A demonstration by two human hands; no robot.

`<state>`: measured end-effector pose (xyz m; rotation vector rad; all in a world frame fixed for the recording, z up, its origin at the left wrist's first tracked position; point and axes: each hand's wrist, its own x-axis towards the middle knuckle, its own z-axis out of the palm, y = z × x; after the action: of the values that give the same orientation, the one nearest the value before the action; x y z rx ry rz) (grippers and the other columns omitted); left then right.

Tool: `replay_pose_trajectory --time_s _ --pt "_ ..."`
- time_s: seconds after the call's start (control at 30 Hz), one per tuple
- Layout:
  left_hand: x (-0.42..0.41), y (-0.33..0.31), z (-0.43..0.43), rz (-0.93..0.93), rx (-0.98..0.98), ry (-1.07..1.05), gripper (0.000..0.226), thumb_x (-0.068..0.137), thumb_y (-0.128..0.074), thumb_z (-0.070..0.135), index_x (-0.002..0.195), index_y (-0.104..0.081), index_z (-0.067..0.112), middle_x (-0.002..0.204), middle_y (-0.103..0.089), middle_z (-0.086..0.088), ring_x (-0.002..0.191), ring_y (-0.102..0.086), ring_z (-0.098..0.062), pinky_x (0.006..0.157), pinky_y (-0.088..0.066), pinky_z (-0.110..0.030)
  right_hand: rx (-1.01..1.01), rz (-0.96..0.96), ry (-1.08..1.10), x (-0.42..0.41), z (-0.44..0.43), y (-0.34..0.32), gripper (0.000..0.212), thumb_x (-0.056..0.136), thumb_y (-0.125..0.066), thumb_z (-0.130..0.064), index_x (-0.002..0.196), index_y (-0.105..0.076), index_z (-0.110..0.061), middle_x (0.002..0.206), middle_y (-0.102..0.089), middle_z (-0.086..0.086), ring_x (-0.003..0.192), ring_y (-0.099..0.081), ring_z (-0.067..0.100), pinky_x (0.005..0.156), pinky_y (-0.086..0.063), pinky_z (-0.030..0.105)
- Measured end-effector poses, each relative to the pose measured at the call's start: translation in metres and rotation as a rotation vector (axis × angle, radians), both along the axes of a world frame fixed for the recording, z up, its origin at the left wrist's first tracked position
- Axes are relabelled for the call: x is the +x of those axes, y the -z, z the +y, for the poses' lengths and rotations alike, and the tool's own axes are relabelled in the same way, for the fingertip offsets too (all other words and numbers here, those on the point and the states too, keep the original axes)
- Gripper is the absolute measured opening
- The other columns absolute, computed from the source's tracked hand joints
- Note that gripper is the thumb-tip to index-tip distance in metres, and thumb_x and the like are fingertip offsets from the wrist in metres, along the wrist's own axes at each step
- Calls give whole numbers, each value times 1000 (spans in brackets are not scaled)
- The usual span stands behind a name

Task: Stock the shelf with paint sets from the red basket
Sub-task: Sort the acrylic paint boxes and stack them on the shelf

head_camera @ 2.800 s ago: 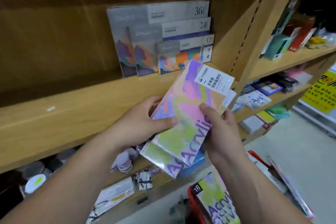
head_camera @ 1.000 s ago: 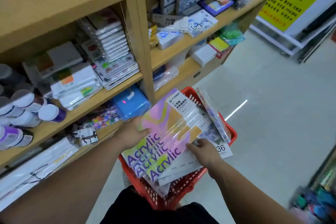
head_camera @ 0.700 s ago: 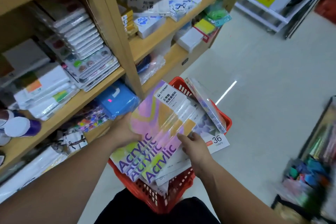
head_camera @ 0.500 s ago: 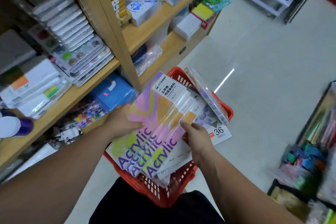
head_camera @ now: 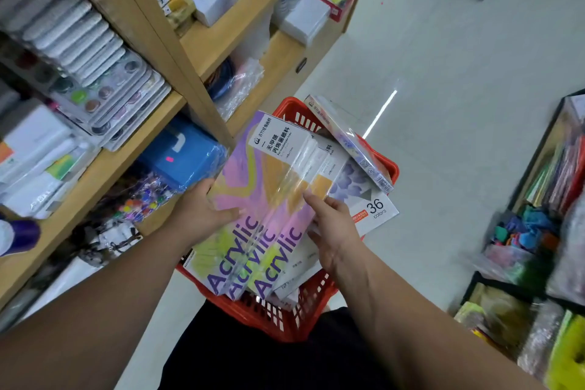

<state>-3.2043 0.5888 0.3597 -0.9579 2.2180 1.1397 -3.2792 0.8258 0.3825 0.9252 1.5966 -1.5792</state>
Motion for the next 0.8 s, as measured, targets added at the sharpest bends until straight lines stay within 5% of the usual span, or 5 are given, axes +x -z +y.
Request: replay_pose_trajectory --time_s 0.1,0.27,0.47,0.7,0.8 --pt "4 1 -1 -6 43 -27 133 36 -79 89 149 -44 28 148 -56 2 120 -61 -23 100 -54 -50 -36 16 17 2 -1 1 102 55 -89 -55 140 -50 -14 99 -50 -4 64 -46 9 68 -49 31" --pt "3 -5 1 -11 150 -80 142 29 -80 90 152 -38 32 152 -52 1 125 -59 -27 101 -54 -53 -37 24 -53 2 -1 -5 97 58 -86 -52 141 -44 -25 131 -59 0 88 -65 20 62 -50 27" --pt "10 -5 11 55 305 -213 133 49 -85 80 159 -30 27 159 -42 0 140 -47 -24 113 -43 -52 -34 35 -198 4 -7 -14 63 85 -83 -35 134 -43 -27 121 -68 1 96 -72 22 59 -52 26" --pt "23 -12 4 129 520 -283 121 51 -88 74 153 -40 30 146 -59 2 128 -62 -23 110 -46 -55 -59 68 -264 29 -27 -28 90 80 -87 -41 145 -29 -15 141 -50 6 113 -59 22 87 -49 38" --pt "20 -16 7 123 569 -319 88 74 -86 55 146 -46 24 137 -63 5 119 -66 -18 110 -46 -49 -60 84 -261 30 -31 -33 92 79 -87 -43 144 -29 -14 143 -50 9 116 -59 26 87 -49 39"
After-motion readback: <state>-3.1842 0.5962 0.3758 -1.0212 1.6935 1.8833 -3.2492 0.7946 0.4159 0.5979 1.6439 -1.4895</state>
